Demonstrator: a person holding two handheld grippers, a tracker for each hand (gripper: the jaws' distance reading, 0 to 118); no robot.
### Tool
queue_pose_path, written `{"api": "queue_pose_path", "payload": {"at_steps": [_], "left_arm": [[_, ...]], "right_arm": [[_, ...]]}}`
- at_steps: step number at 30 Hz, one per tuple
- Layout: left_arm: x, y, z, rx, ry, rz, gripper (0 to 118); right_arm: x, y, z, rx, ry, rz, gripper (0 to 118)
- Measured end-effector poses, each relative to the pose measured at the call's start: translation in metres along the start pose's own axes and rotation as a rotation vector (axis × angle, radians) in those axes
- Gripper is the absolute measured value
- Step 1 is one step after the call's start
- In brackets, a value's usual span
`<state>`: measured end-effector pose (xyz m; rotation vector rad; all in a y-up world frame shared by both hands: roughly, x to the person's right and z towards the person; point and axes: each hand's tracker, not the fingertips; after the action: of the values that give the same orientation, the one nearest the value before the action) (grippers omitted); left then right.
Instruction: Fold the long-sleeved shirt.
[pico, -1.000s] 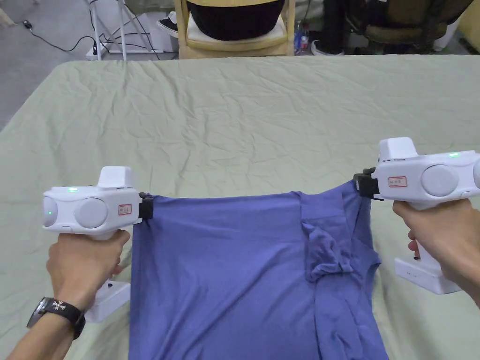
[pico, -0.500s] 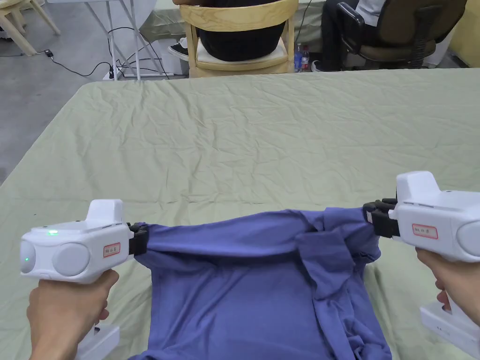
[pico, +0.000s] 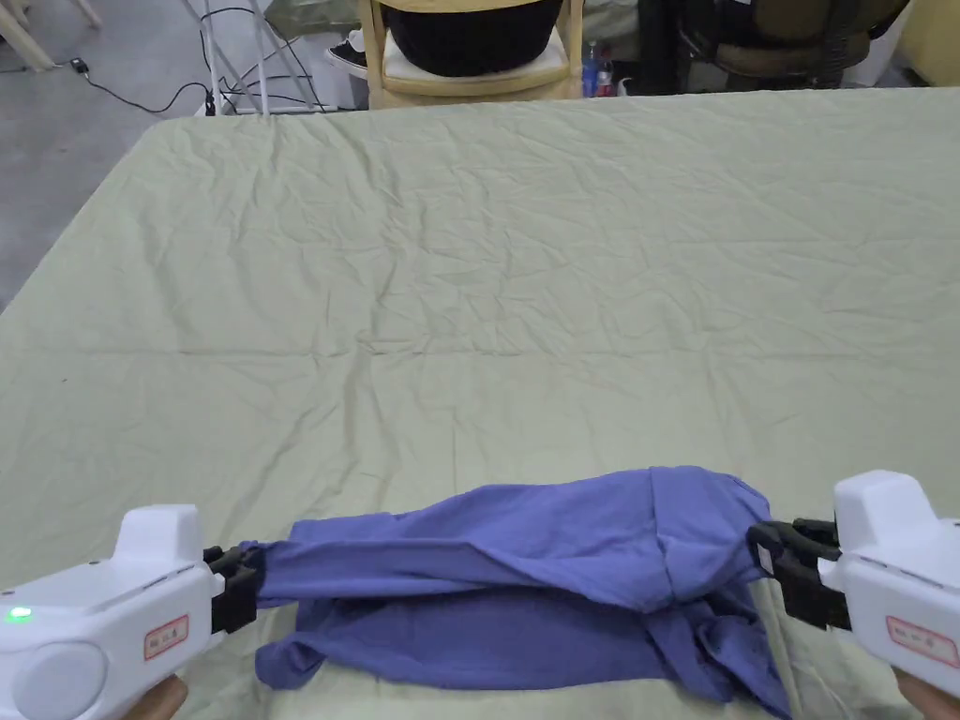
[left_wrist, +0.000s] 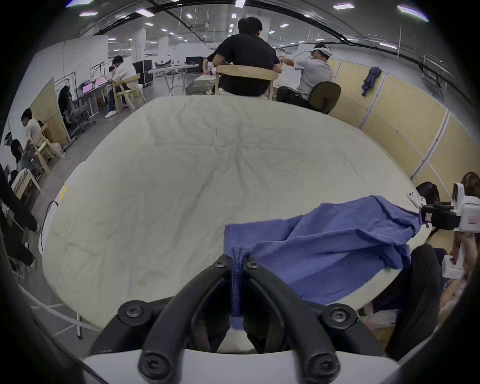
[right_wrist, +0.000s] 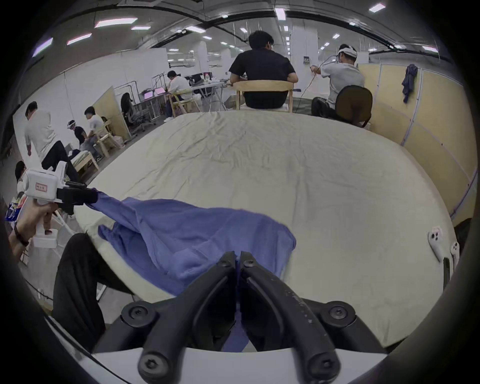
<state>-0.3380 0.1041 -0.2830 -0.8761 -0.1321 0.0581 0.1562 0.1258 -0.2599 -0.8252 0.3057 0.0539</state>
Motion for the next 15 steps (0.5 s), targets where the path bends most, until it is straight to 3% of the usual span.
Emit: {"api": "queue_pose_path", "payload": {"at_steps": [4, 8, 15], "left_arm": [[-0.006, -0.016, -0.001, -0.049, 0.002, 0.034, 6], [-0.011, -0.031, -0.028, -0.145, 0.016, 0.016, 6], [-0.016, -0.036, -0.052, -0.199, 0.020, 0.022, 6]], "right_arm": [[0.000, -0.023, 0.000, -0.057, -0.011, -0.014, 2], [0.006, -0.044, -0.020, -0.138, 0.008, -0.080, 2], [0.008, -0.051, -0.038, -0.193, -0.014, -0.081, 3]]}}
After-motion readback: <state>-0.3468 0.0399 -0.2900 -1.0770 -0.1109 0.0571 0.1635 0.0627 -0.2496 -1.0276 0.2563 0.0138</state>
